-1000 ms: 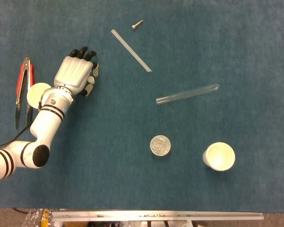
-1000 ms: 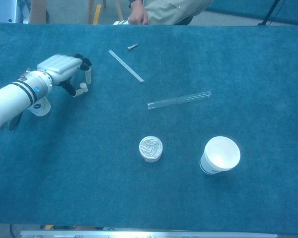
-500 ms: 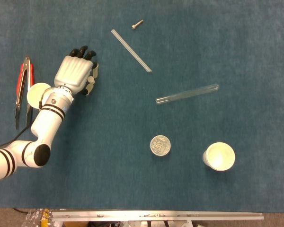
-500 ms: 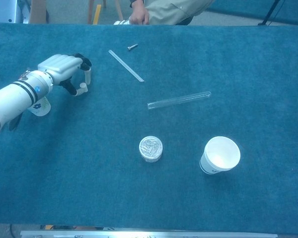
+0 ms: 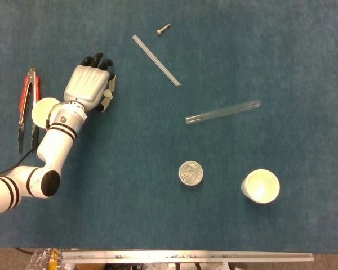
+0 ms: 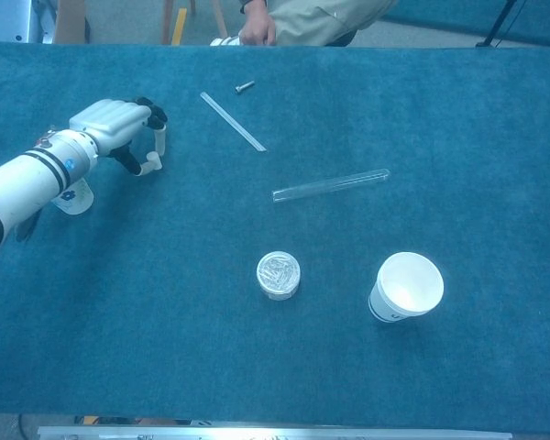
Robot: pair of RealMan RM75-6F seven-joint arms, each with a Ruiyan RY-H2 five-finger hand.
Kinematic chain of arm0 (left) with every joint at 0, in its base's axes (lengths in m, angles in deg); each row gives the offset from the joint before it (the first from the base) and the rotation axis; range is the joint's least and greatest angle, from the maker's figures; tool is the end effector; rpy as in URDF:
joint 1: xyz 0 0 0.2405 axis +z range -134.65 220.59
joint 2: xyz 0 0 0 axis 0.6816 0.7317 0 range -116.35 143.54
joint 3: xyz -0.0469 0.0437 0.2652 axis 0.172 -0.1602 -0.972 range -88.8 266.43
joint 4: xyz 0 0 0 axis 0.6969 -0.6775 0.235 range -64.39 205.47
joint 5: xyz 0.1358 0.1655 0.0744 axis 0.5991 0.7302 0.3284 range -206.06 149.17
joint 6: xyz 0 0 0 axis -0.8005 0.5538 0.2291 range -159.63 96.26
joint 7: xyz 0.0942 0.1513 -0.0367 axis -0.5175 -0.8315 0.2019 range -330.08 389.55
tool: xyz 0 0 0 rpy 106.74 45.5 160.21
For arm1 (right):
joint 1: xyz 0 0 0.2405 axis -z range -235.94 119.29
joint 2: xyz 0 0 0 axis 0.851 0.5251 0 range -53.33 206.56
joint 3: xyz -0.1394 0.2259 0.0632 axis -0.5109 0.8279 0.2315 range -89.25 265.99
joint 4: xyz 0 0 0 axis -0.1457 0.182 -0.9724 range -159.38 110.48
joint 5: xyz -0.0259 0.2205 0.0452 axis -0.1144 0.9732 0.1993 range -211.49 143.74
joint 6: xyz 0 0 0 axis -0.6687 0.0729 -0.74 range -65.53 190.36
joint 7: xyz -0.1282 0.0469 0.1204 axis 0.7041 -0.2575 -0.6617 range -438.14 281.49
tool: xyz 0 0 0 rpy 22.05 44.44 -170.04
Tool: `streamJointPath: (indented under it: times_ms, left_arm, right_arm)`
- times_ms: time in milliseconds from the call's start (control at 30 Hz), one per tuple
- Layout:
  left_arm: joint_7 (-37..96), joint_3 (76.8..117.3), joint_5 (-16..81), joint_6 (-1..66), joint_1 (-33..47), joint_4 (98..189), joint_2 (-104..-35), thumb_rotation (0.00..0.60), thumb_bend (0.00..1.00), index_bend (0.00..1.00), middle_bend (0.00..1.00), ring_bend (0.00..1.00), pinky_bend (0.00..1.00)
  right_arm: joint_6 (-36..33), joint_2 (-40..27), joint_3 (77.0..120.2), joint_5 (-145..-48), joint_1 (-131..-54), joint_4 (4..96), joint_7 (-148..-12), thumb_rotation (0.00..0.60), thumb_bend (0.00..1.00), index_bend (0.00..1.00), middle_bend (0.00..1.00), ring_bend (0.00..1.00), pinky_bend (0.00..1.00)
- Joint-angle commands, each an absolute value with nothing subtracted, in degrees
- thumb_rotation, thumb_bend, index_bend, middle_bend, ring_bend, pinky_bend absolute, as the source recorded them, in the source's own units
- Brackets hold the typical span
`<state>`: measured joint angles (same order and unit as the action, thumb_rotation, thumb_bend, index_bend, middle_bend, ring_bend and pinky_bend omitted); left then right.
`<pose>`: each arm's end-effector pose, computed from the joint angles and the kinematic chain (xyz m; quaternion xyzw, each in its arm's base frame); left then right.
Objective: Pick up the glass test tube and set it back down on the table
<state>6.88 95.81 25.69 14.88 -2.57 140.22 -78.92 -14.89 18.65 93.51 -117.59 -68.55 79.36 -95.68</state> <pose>-0.2162 0.4247 -0.0674 -0.7579 -0.3876 -0.2528 0.4599 -0.2836 -0.2537 0.1524 0.5404 -0.5084 0.4851 0.4628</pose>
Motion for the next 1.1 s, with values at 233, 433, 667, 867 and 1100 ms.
streamJointPath:
  times_ms: [233,433,667,867,1100]
  left_arm:
    - [7.51,95.75,26.55,15.1,-2.36,139.8,-79.27,0.6,0.32,0.49,0.17,0.0,0.06]
    - [8.35,95.91,28.05,16.16,-1.95,141.06,-78.48,0.6,0.32,0.53,0.21,0.0,0.06]
    - [7.38,96.44,29.71,20.29,-0.55,149.41,-73.06,0.6,0.32,0.54,0.21,0.0,0.06]
    - [4.46,96.62,30.88,24.3,0.68,159.08,-66.39,0.6,0.32,0.53,0.21,0.0,0.06]
    - [2.4,96.55,30.15,26.93,2.13,168.93,-59.79,0.6,0.32,0.53,0.21,0.0,0.06]
  right_arm:
    - [-15.2,18.78,93.55,-117.57,-68.32,79.55,-95.67,0.6,0.31,0.27,0.11,0.0,0.16]
    - [-14.79,19.07,93.54,-117.49,-68.48,79.66,-94.99,0.6,0.31,0.29,0.11,0.0,0.16]
    - [-11.91,18.65,93.82,-117.31,-70.49,79.23,-92.23,0.6,0.31,0.32,0.11,0.0,0.16]
    - [-6.19,16.82,94.0,-117.52,-74.52,79.41,-89.12,0.6,0.31,0.34,0.11,0.0,0.16]
    - [1.96,14.83,95.21,-115.55,-80.77,80.27,-82.6,0.6,0.31,0.42,0.15,0.0,0.16]
